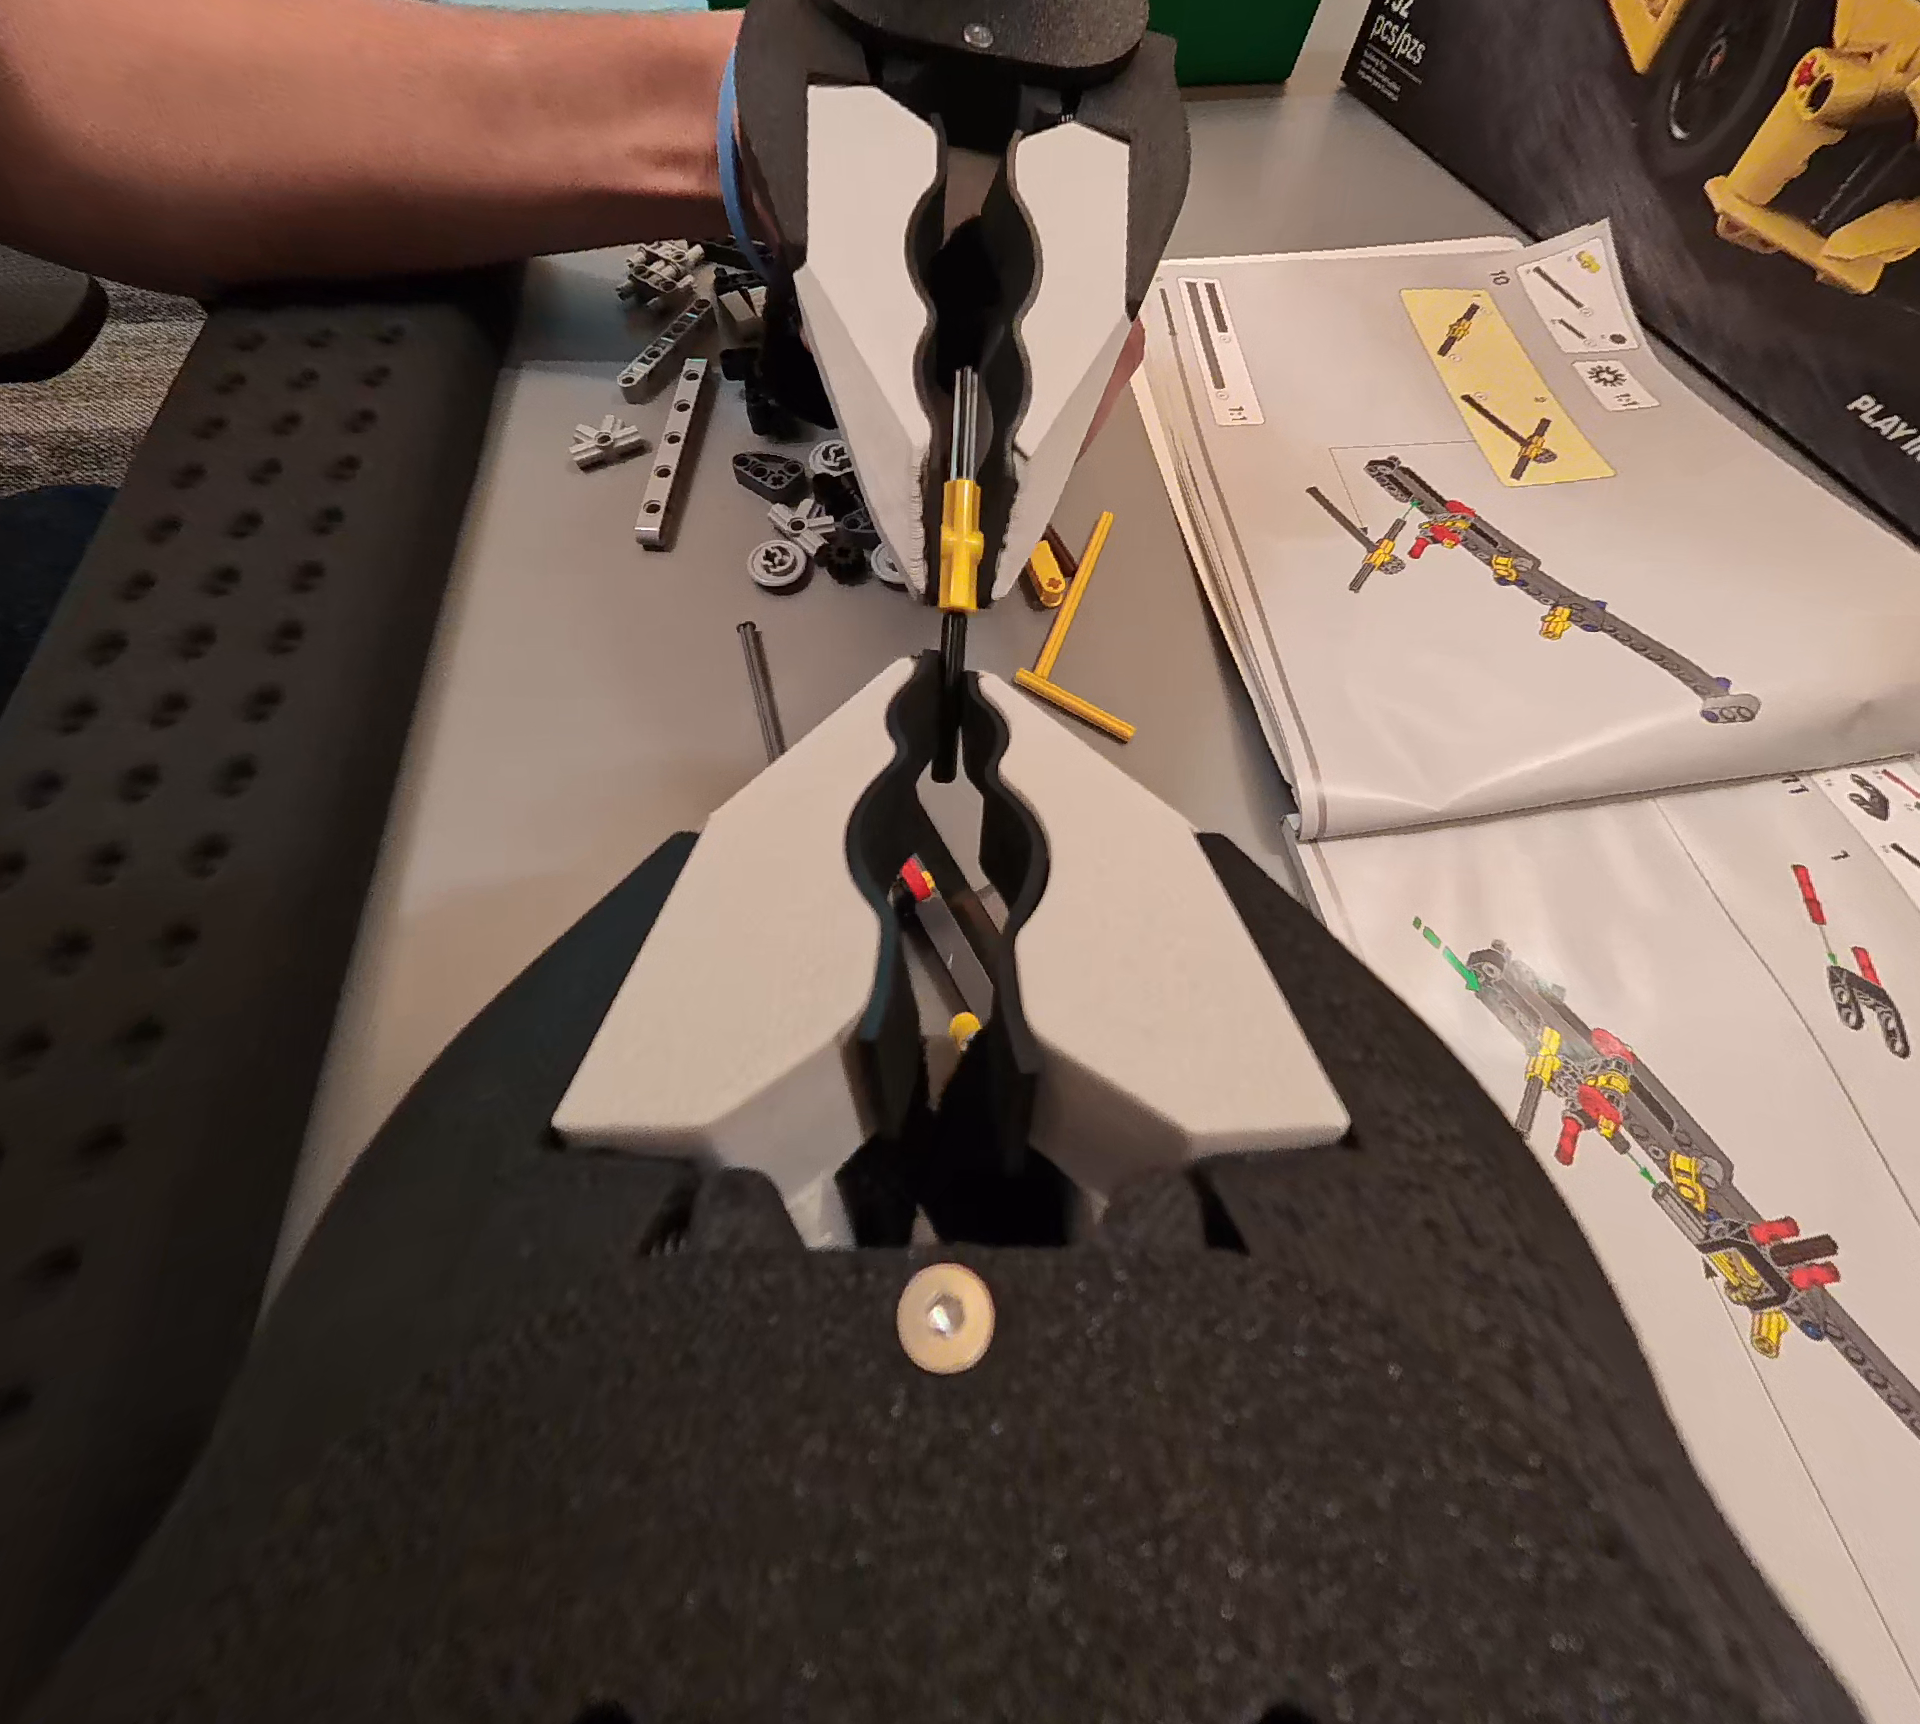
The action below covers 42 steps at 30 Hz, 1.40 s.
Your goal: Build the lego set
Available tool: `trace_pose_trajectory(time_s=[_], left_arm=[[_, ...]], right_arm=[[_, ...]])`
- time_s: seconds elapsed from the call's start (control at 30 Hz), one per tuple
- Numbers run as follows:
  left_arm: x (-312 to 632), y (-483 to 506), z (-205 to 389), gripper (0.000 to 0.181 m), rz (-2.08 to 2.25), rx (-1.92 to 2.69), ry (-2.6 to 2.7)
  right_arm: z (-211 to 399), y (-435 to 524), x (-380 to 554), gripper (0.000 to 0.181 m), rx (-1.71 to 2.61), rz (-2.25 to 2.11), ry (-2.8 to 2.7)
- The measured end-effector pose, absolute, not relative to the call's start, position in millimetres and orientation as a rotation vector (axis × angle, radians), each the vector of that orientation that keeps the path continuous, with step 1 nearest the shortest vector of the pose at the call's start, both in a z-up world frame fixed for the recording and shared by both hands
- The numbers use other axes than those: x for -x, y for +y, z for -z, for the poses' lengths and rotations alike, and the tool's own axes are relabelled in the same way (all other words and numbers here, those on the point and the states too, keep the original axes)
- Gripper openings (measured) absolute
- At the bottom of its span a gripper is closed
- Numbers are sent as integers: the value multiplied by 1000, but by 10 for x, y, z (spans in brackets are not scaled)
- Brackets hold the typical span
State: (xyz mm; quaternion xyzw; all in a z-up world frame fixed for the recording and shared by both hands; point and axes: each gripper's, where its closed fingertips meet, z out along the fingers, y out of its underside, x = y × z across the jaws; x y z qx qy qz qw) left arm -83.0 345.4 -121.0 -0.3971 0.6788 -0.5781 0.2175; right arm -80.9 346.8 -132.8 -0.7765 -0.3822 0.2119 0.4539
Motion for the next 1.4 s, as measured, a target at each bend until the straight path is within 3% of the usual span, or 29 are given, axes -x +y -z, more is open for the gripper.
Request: trace_pose_trajectory(time_s=[1.4], left_arm=[[932,3113,1269,6,1306,772,2024]], right_arm=[[1355,3101,967,2,1901,-1069,-984]])
